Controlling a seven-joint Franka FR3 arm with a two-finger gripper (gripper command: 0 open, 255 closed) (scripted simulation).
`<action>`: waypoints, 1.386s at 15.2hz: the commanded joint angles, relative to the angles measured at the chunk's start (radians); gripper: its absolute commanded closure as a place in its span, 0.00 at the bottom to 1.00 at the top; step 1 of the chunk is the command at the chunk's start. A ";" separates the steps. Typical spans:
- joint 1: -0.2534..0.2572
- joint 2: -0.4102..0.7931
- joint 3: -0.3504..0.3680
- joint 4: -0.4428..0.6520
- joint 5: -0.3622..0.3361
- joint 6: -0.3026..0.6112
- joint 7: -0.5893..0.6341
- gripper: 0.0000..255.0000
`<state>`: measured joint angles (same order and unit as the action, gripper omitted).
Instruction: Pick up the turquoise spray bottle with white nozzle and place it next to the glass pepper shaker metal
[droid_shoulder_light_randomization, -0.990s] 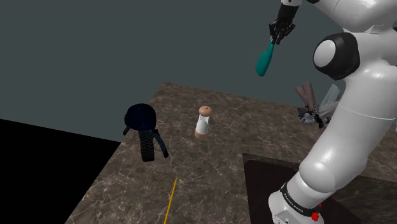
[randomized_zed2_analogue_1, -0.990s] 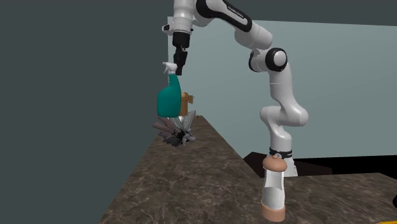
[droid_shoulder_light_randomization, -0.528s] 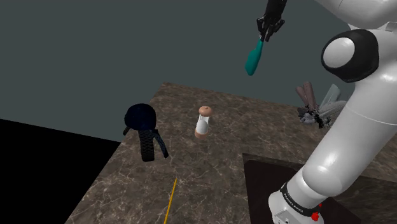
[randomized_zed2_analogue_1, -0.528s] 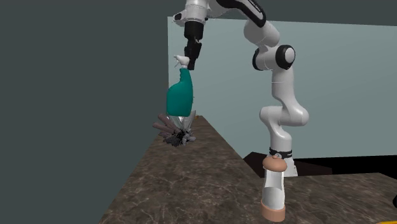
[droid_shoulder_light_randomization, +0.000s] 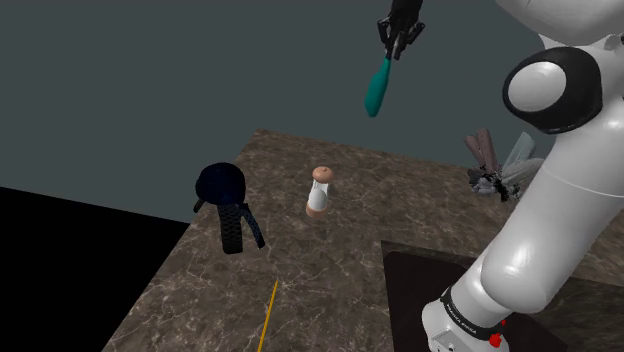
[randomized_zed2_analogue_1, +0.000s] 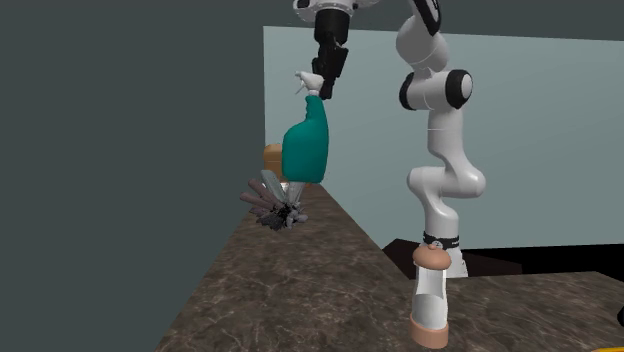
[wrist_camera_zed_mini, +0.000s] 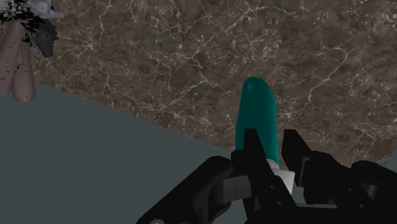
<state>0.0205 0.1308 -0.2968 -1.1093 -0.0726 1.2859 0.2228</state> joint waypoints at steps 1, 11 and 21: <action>0.029 0.008 0.020 0.025 -0.004 -0.022 0.048 1.00; 0.131 0.056 0.082 0.088 -0.008 -0.054 0.209 1.00; 0.149 -0.061 0.090 -0.218 -0.031 0.135 0.243 1.00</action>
<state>0.1684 0.0815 -0.2069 -1.2967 -0.1015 1.4008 0.4634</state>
